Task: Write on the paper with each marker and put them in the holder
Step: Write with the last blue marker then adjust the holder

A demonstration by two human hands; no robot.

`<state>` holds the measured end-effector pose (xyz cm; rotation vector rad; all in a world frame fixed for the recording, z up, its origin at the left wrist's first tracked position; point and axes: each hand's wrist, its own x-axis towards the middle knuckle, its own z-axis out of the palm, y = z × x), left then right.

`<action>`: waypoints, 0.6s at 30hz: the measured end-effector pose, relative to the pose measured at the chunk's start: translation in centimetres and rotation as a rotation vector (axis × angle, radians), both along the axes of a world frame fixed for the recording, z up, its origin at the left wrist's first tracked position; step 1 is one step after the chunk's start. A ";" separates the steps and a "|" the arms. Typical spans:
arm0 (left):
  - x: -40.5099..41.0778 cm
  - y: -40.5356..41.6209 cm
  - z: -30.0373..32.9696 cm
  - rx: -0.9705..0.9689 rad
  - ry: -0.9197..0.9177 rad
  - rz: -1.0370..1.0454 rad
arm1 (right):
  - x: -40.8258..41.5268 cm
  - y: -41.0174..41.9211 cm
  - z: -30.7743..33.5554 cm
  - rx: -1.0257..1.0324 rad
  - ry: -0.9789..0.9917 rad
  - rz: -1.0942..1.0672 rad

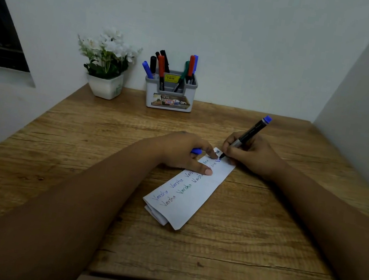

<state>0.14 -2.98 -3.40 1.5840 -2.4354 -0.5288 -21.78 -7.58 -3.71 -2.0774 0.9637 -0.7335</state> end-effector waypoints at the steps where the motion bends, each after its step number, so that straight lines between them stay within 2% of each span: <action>1: 0.0 0.0 0.0 -0.001 0.002 -0.002 | 0.0 -0.1 0.0 -0.006 0.011 -0.005; 8: 0.1 -0.1 -0.1 0.002 -0.002 0.000 | -0.1 -0.3 -0.2 -0.021 0.020 -0.027; 12: 0.0 0.0 0.0 0.014 0.011 -0.004 | -0.2 -0.3 -0.2 0.002 -0.101 -0.064; 18: 0.1 -0.2 -0.2 0.010 0.012 0.003 | 0.0 -0.2 -0.1 -0.030 -0.018 -0.050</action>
